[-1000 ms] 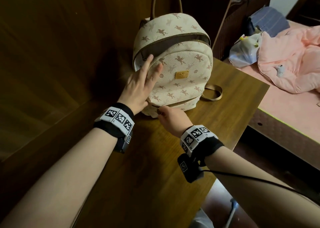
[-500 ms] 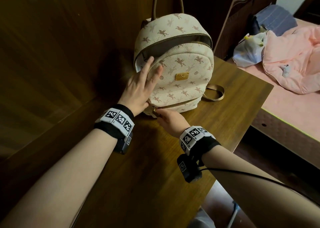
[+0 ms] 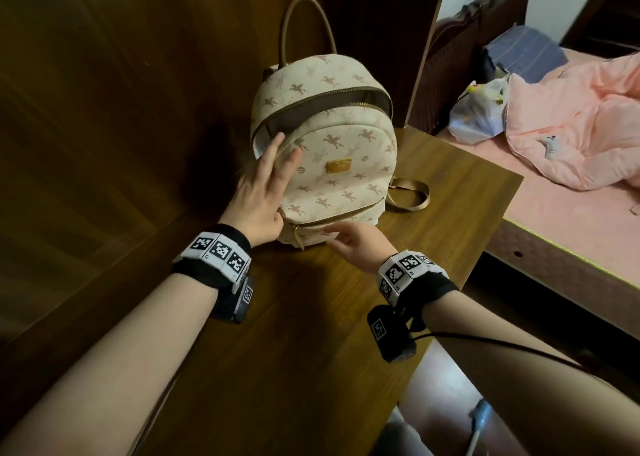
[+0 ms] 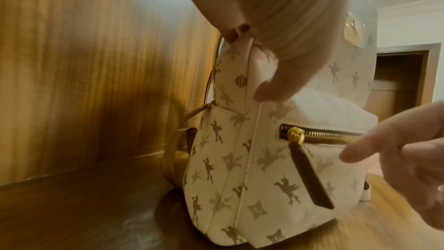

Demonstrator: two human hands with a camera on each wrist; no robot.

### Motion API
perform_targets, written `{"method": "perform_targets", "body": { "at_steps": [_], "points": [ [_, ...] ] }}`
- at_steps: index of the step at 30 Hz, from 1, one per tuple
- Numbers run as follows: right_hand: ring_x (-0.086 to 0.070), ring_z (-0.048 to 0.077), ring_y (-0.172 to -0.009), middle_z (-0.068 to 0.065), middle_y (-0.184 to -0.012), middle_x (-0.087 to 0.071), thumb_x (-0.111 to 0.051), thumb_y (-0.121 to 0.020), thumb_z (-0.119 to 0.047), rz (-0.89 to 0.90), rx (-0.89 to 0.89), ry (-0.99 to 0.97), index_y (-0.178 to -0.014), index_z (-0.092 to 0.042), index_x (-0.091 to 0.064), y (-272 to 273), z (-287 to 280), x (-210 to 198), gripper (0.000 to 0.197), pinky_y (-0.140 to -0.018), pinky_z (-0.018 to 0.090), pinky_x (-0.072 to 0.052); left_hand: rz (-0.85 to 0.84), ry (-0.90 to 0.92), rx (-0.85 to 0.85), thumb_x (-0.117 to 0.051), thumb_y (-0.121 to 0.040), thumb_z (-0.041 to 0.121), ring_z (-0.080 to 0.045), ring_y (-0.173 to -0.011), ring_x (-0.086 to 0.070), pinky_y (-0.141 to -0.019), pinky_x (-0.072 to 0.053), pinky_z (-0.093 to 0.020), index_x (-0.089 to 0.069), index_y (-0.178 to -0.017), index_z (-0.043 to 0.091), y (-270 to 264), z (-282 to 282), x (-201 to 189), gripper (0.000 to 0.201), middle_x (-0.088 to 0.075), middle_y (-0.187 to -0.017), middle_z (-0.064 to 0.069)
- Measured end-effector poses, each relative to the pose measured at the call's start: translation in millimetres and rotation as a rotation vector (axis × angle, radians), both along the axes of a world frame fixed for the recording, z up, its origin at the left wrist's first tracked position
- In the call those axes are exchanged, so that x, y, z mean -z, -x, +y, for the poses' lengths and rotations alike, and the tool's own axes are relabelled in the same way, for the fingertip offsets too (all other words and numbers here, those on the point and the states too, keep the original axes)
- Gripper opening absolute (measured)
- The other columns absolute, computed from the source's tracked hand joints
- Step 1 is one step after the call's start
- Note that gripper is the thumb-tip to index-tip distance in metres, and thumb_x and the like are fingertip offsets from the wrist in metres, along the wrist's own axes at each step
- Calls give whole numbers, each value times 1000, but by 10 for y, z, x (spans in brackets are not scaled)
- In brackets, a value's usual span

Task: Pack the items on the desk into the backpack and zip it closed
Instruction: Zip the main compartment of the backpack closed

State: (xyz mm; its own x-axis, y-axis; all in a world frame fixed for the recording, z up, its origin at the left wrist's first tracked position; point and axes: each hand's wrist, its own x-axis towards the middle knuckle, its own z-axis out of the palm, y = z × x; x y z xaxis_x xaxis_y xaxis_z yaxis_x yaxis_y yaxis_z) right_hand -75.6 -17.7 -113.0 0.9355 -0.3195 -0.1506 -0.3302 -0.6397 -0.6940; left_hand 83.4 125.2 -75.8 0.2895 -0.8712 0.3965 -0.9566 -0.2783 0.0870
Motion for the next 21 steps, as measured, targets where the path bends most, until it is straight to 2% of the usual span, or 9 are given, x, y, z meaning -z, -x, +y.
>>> {"method": "perform_targets", "body": {
  "at_steps": [3,5,6,8,10,11,13,16,21],
  "points": [
    [-61,10,-93,1,-109,-67,-53,-94,-25,-6,68,31,-115,-18,-64,84,-256,-116,25,-83,25,-51,86,35,-23,-69,-70,13,-39,-137,-29,-106,-33,-49,-14,-146,25,57,-14,-127,94,-14,-157,-13],
    [-61,10,-94,-2,-108,-67,-53,-93,-20,-35,118,41,-108,-18,-67,123,-454,-197,21,-83,26,-51,130,120,-69,-62,-76,30,-36,-134,-33,-107,-33,-49,-29,-139,24,87,-70,-235,72,-29,-151,-11],
    [-61,10,-93,-3,-108,-67,-53,-92,-19,-45,144,39,-106,-18,-68,139,-557,-236,20,-83,27,-52,123,178,-90,-58,-79,36,-34,-133,-35,-109,-30,-45,-39,-131,20,98,-121,-299,58,-36,-147,-11],
    [-62,11,-91,-4,-108,-67,-53,-91,-19,-39,186,50,-104,-20,-70,150,-765,-300,21,-83,31,-53,73,303,-114,-54,-83,36,-30,-129,-39,-109,-26,-36,-54,-104,11,121,-265,-443,33,-47,-138,-11],
    [-61,13,-92,-3,-107,-67,-53,-91,-20,-20,208,84,-104,-19,-70,148,-945,-368,22,-82,29,-50,41,396,-107,-54,-86,31,-25,-125,-41,-107,-27,-32,-54,-82,8,157,-450,-603,24,-53,-130,-11],
    [-59,13,-93,-3,-105,-66,-52,-92,-20,-16,213,93,-105,-17,-70,138,-1021,-410,22,-81,27,-48,37,424,-99,-54,-87,30,-22,-123,-42,-106,-29,-33,-52,-77,9,173,-552,-678,24,-55,-128,-11],
    [-56,11,-91,-5,-100,-62,-51,-94,-20,-33,219,103,-106,-16,-69,106,-1148,-486,22,-78,24,-44,48,435,-98,-52,-87,33,-22,-121,-44,-106,-32,-38,-55,-78,10,188,-763,-802,25,-58,-124,-9],
    [-56,12,-86,-4,-95,-61,-51,-94,-22,-43,248,108,-102,-16,-68,20,-1307,-537,20,-72,25,-44,71,334,-122,-46,-86,44,-27,-125,-44,-109,-22,-37,-65,-97,13,182,-1050,-923,38,-57,-127,-7],
    [-59,17,-88,3,-103,-66,-49,-93,-23,-28,265,105,-105,-16,-65,-164,-1567,-557,21,-72,27,-45,254,43,-214,-28,-78,65,-18,-144,-11,-116,-6,-49,-59,-122,33,30,-1271,-1000,63,-31,-154,3]
  ]
}}
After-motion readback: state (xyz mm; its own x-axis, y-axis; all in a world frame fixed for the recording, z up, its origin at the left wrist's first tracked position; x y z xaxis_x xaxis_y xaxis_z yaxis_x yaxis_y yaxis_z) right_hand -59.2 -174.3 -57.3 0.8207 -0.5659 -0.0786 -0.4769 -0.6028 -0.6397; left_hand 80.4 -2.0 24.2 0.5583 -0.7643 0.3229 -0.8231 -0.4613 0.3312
